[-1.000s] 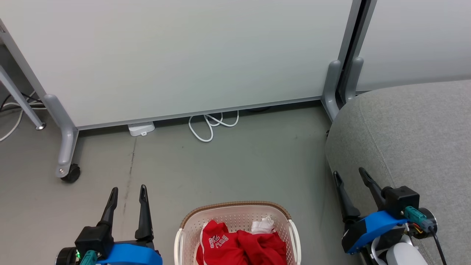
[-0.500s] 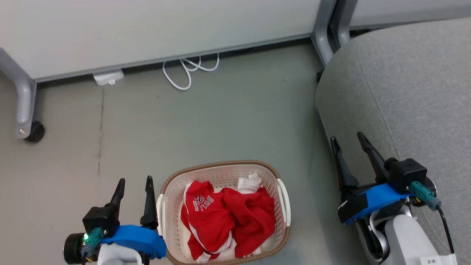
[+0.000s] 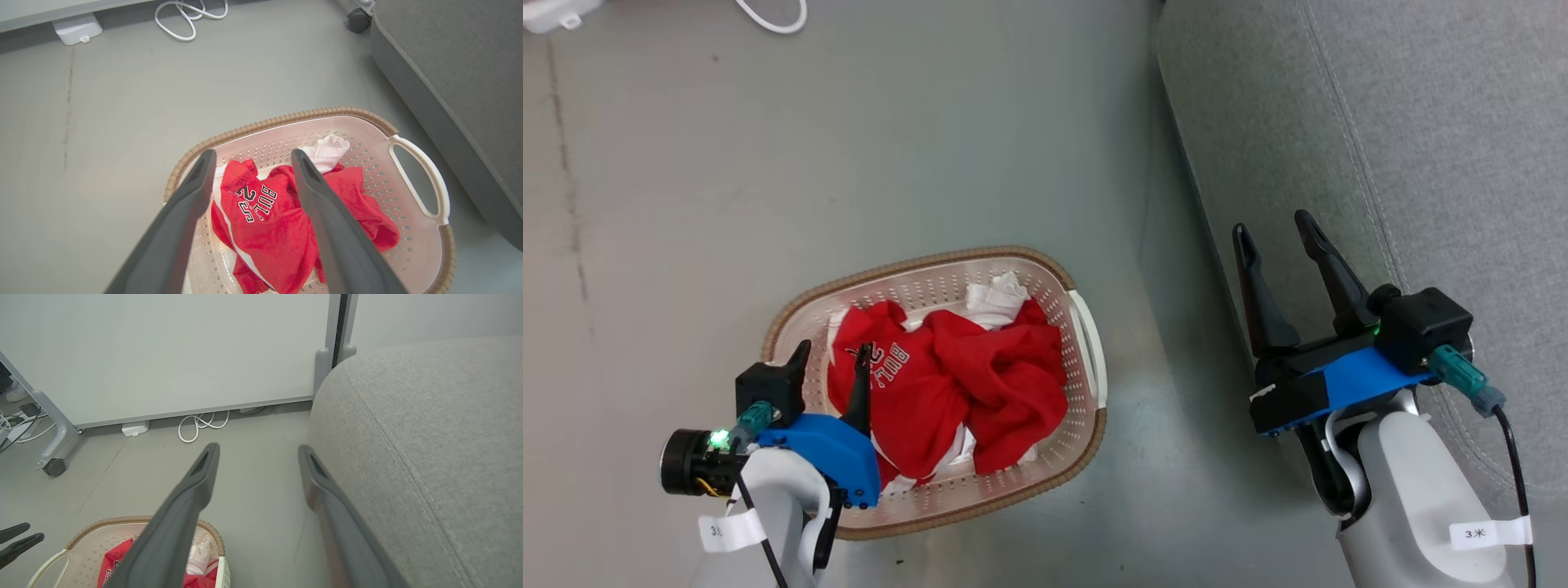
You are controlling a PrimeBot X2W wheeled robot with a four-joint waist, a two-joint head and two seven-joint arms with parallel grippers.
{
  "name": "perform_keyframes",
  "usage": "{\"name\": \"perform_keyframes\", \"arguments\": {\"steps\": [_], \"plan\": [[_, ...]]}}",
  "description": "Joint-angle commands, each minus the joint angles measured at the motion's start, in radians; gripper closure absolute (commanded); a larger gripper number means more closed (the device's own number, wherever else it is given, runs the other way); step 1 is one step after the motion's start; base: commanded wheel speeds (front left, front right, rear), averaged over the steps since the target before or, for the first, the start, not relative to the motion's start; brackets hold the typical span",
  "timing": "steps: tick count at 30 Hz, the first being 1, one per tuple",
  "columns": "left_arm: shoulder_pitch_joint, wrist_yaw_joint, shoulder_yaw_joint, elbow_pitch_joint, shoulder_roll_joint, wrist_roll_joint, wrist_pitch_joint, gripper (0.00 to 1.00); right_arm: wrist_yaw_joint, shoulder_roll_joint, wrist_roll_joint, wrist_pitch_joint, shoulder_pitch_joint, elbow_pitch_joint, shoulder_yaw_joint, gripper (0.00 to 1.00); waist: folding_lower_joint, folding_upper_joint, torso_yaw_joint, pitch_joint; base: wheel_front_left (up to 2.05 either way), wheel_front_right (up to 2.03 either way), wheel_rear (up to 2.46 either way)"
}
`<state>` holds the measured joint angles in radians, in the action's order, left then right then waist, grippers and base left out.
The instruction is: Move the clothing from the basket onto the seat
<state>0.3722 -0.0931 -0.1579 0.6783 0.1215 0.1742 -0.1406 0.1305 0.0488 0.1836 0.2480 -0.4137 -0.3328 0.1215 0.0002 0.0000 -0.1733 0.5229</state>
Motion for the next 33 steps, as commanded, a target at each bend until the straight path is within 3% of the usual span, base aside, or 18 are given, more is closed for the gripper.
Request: {"name": "perform_keyframes", "arguments": {"steps": [1, 18, 25, 33], "plan": [[0.028, -0.004, -0.009, 0.021, 0.008, -0.008, 0.005, 0.0, 0.0, 0.003, 0.01, 0.006, -0.021, 0.002, 0.004, 0.0, -0.0002, 0.0, -0.061, 0.068, 0.0, 0.0, 0.0], [0.214, -0.033, -0.174, 0.266, 0.095, -0.101, 0.05, 0.0, 0.0, 0.003, 0.078, 0.018, -0.085, 0.038, 0.089, 0.0, -0.0002, 0.0, -0.148, 0.246, 0.0, 0.0, 0.0], [0.277, -0.002, -0.205, 0.323, 0.139, -0.14, 0.056, 0.0, 0.0, 0.003, 0.093, 0.018, -0.095, 0.065, 0.135, 0.0, -0.0002, 0.0, -0.16, 0.295, 0.0, 0.0, 0.0], [0.325, 0.002, -0.23, 0.377, 0.173, -0.159, 0.095, 0.0, 0.0, 0.003, 0.107, 0.019, -0.104, 0.081, 0.151, 0.0, -0.0002, 0.0, -0.169, 0.33, 0.0, 0.0, 0.0]]}}
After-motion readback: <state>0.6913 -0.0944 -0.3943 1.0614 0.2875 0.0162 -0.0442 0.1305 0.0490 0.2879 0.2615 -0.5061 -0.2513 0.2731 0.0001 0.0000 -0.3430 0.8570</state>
